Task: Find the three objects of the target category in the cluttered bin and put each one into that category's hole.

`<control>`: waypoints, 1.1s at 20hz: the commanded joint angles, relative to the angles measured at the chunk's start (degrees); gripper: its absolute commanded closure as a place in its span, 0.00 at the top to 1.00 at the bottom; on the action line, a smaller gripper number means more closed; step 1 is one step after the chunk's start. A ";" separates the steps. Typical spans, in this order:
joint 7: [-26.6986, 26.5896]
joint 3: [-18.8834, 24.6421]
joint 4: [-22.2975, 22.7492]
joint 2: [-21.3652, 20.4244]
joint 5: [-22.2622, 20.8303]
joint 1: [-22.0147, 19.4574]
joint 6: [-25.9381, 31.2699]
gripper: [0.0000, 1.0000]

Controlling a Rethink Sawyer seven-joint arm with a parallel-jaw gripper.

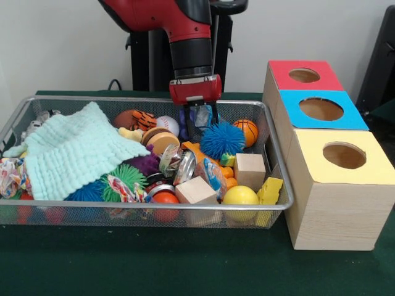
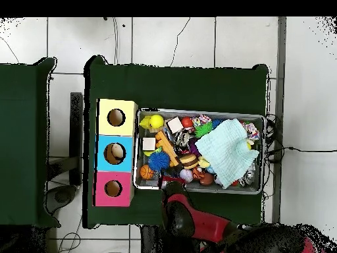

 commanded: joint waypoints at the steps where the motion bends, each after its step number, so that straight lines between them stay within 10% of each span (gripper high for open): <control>1: 14.68 3.37 3.06 13.46 -0.79 1.24 10.20 1.00; 6: 13.80 2.93 3.16 12.64 -0.67 2.13 9.58 1.00; 7: 13.38 2.48 3.01 12.35 -1.12 2.69 8.50 0.00; 22: 12.85 1.70 3.79 10.79 -0.17 3.52 7.19 0.00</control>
